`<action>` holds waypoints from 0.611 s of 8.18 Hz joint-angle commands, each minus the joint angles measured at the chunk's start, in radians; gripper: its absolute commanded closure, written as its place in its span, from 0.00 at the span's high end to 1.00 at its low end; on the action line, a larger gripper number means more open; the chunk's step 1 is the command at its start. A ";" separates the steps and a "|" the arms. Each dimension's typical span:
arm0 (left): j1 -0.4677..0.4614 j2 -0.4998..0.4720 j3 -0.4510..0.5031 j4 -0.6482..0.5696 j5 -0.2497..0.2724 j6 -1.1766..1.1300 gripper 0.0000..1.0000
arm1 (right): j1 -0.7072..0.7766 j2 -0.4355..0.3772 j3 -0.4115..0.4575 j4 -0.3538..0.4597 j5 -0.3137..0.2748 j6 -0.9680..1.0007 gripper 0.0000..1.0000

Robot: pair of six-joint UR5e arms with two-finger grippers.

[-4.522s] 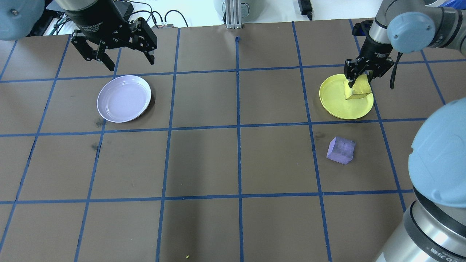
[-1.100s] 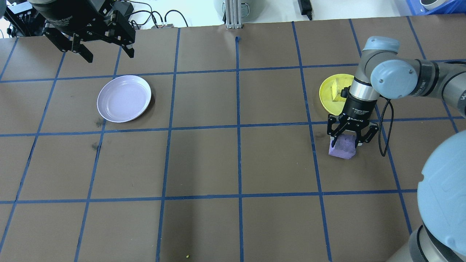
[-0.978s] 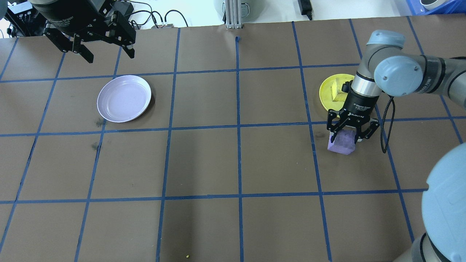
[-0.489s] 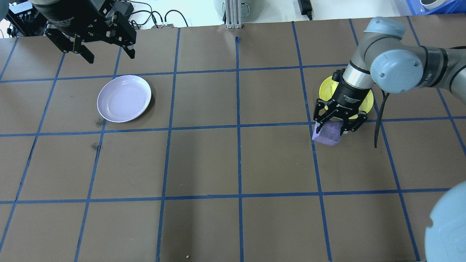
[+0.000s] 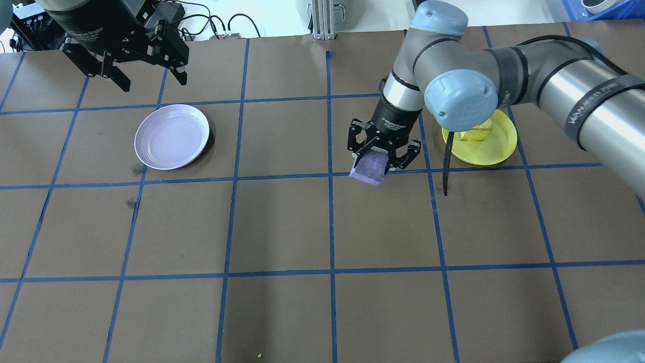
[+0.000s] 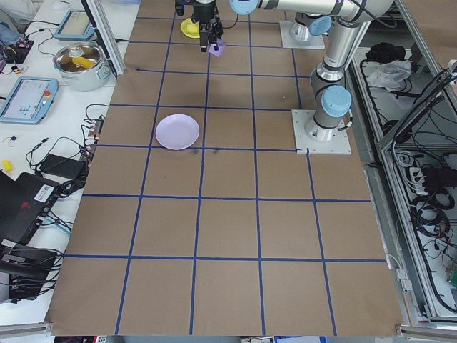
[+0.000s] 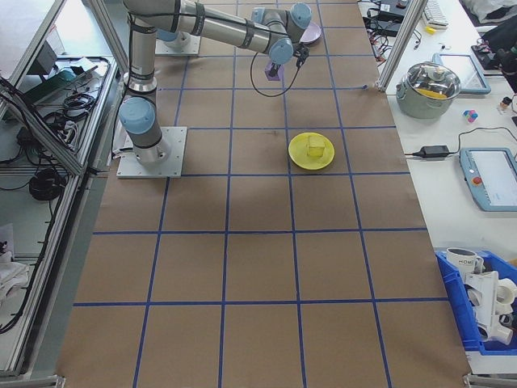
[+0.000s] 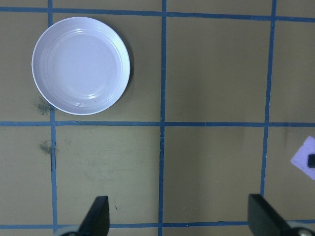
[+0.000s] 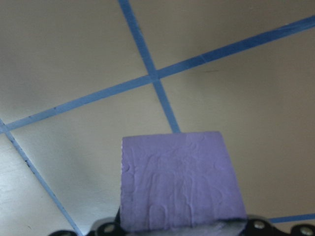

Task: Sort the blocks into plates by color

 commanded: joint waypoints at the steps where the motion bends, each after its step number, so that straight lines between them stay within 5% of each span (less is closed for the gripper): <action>1: 0.000 -0.001 -0.006 0.003 0.000 0.000 1.00 | 0.146 0.100 -0.006 -0.228 0.023 0.185 0.00; 2: 0.000 -0.012 -0.007 0.003 0.002 0.000 1.00 | 0.195 0.150 -0.021 -0.297 0.022 0.234 0.00; 4: -0.002 -0.015 -0.007 0.003 0.002 0.000 1.00 | 0.217 0.194 -0.053 -0.297 0.022 0.246 0.00; 5: -0.002 -0.024 -0.007 0.003 0.002 0.000 1.00 | 0.224 0.192 -0.051 -0.289 0.020 0.249 0.23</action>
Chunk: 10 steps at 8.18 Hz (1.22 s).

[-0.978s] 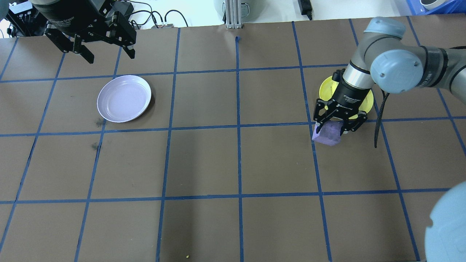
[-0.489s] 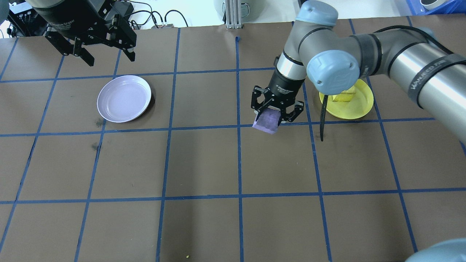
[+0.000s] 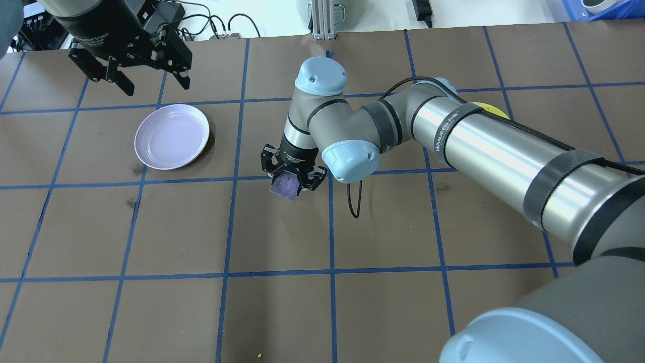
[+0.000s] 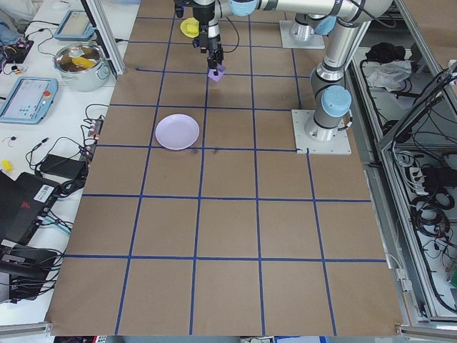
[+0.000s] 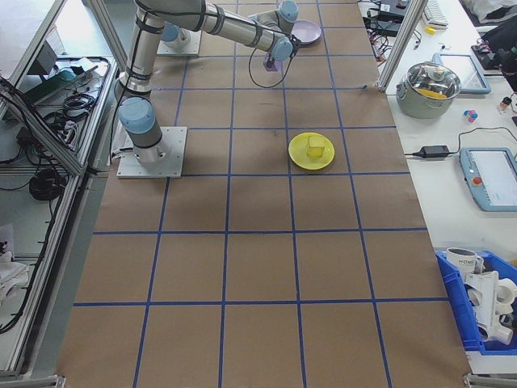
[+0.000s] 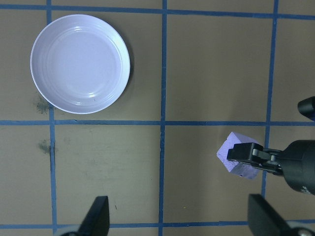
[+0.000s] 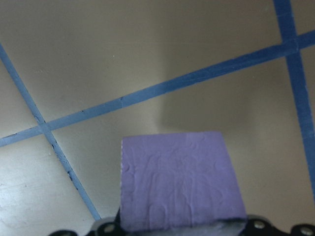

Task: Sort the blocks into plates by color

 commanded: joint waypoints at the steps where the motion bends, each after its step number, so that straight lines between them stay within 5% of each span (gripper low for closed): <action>1: -0.001 -0.012 -0.001 0.000 -0.001 0.000 1.00 | 0.040 0.018 -0.007 -0.001 -0.007 0.030 0.83; 2: -0.001 -0.012 -0.001 0.002 -0.001 0.000 1.00 | 0.047 0.012 0.004 0.002 -0.003 0.051 1.00; 5: -0.001 0.001 -0.001 -0.001 -0.001 0.000 1.00 | 0.043 0.000 -0.015 0.100 0.005 0.068 1.00; 7: -0.001 0.006 -0.001 -0.006 -0.011 -0.006 1.00 | -0.041 -0.093 -0.019 0.115 -0.004 0.032 1.00; 10: -0.003 -0.022 0.001 0.015 -0.010 -0.017 1.00 | -0.198 -0.258 -0.018 0.321 -0.070 -0.207 1.00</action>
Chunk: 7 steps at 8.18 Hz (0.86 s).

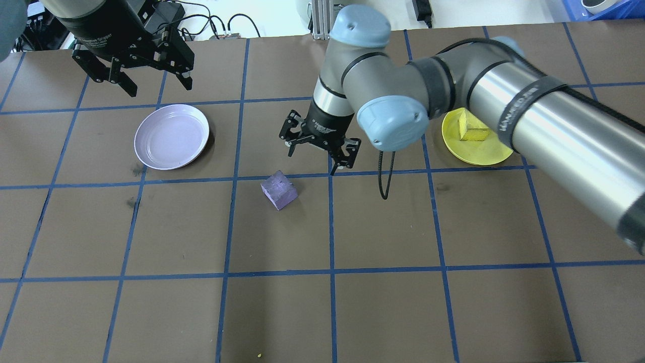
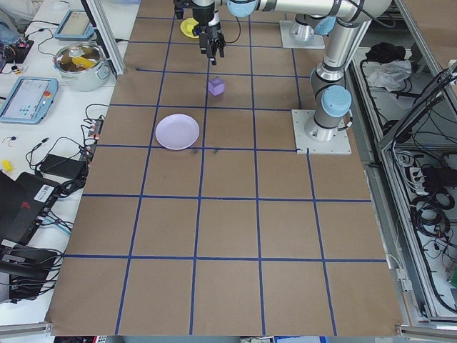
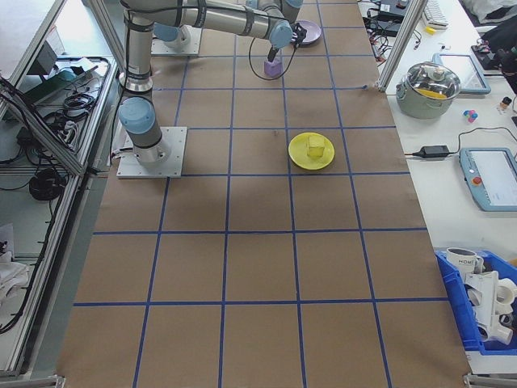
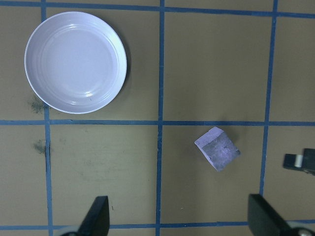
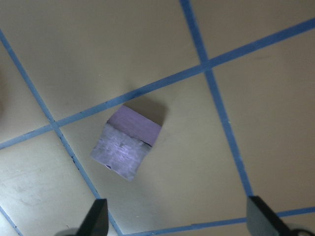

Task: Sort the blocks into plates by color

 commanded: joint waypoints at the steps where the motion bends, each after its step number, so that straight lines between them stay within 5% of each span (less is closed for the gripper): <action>1: -0.007 -0.036 0.003 0.053 0.000 -0.039 1.00 | -0.136 -0.131 0.001 0.142 -0.125 -0.251 1.00; 3: -0.008 -0.090 0.003 0.142 -0.003 -0.185 1.00 | -0.190 -0.212 0.001 0.203 -0.366 -0.599 1.00; 7: -0.071 -0.267 0.003 0.236 -0.013 -0.529 1.00 | -0.296 -0.284 0.003 0.162 -0.382 -0.781 1.00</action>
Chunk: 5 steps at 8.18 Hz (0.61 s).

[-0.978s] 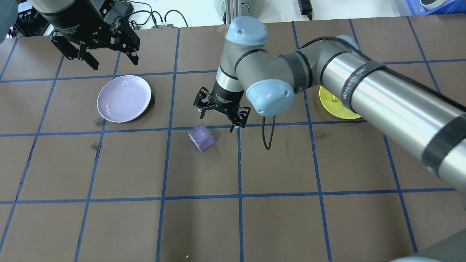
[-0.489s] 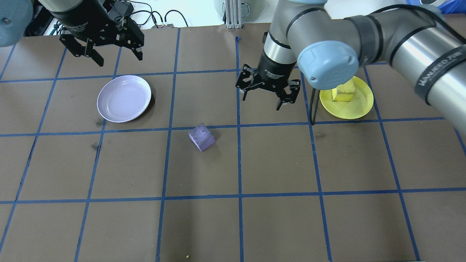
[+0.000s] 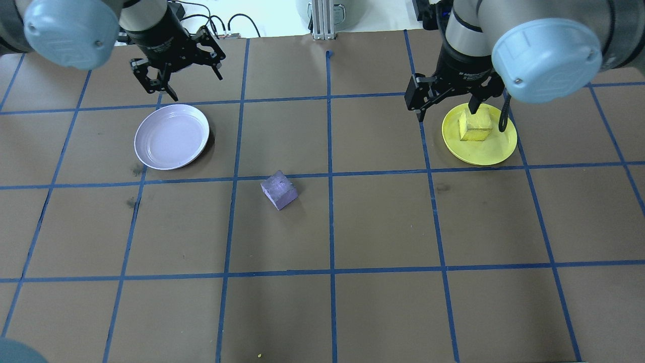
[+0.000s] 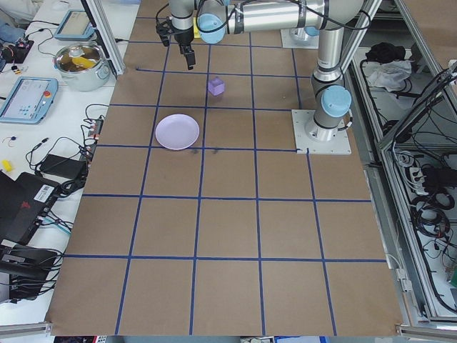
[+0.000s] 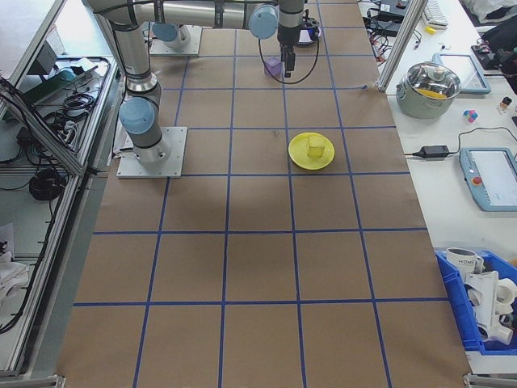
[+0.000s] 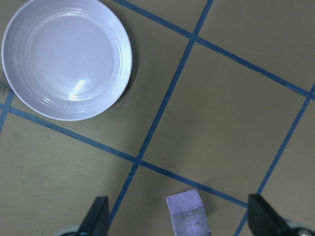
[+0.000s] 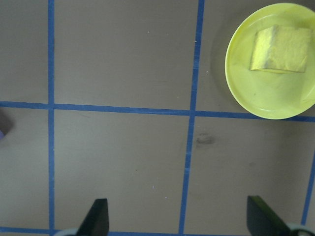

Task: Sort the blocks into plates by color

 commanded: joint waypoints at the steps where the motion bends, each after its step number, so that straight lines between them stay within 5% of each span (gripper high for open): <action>1: -0.070 -0.113 -0.008 0.056 -0.007 -0.133 1.00 | -0.070 -0.048 0.001 -0.023 0.000 -0.073 1.00; 5: -0.093 -0.176 -0.190 0.206 -0.014 -0.170 1.00 | -0.089 -0.050 0.008 -0.025 -0.011 -0.062 1.00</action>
